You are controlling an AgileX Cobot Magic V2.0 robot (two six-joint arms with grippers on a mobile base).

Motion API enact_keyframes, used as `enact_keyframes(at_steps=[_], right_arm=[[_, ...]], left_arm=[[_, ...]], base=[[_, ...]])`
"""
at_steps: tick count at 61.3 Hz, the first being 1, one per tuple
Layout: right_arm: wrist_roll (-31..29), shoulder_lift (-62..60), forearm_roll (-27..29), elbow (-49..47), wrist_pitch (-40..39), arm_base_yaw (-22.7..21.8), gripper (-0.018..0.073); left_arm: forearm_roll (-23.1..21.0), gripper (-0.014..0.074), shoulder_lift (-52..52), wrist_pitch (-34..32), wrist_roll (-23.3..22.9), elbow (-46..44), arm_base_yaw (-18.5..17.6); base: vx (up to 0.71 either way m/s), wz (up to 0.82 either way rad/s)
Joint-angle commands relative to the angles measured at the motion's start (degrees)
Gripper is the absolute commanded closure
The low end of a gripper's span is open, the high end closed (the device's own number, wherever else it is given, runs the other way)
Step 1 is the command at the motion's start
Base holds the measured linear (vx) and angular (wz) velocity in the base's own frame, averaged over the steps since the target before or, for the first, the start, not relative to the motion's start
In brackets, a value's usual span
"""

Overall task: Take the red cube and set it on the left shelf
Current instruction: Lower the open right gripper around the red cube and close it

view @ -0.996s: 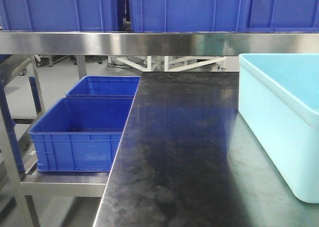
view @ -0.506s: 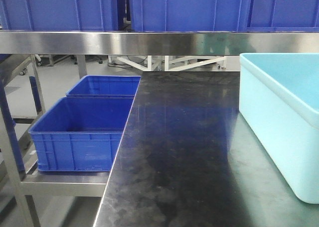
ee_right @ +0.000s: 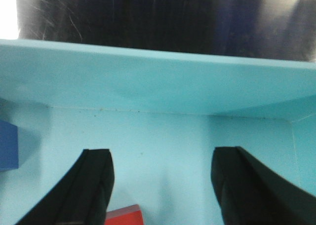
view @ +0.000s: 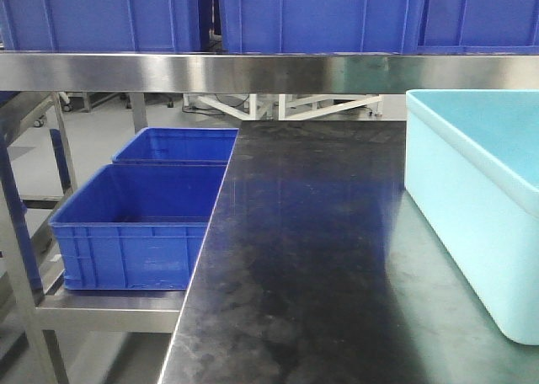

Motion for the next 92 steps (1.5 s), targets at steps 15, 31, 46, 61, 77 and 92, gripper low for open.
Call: enact_keyframes(at_steps=[15,31,46,61,77,92], right_arm=[[-0.4,1.8,-1.3,-2.2,-0.6,-0.3,0.002],[-0.4,1.8,-1.3,-2.2,1.4,1.6,0.002],[-0.4,1.8,-1.7,-2.2,5.2,6.2,0.002],[-0.4,1.8,-4.9,-2.2,7.3,6.3,0.002],[-0.4,1.8,-5.2,-2.2,7.8,6.3,0.002],[-0.4,1.8,-5.1,-1.2,7.8,6.3,0.002]], left_arm=[[-0.3,0.0491,0.5,-4.8,0.1,1.3,-0.2],[-0.3,0.0491,0.5,-4.8,0.1,1.3,-0.2],[-0.3,0.0491,0.5,-4.8,0.1,1.3,-0.2],[-0.3,0.0491,0.5,-4.8,0.1,1.3,-0.2],[-0.3,0.0491,0.5,-4.8,0.1,1.3,-0.2],[-0.3,0.0491,0.5,-4.8,0.1,1.3,-0.2]], base=[[0.0,0.0],[0.0,0.0],[0.0,0.0],[0.0,0.0],[0.0,0.0],[0.0,0.0]])
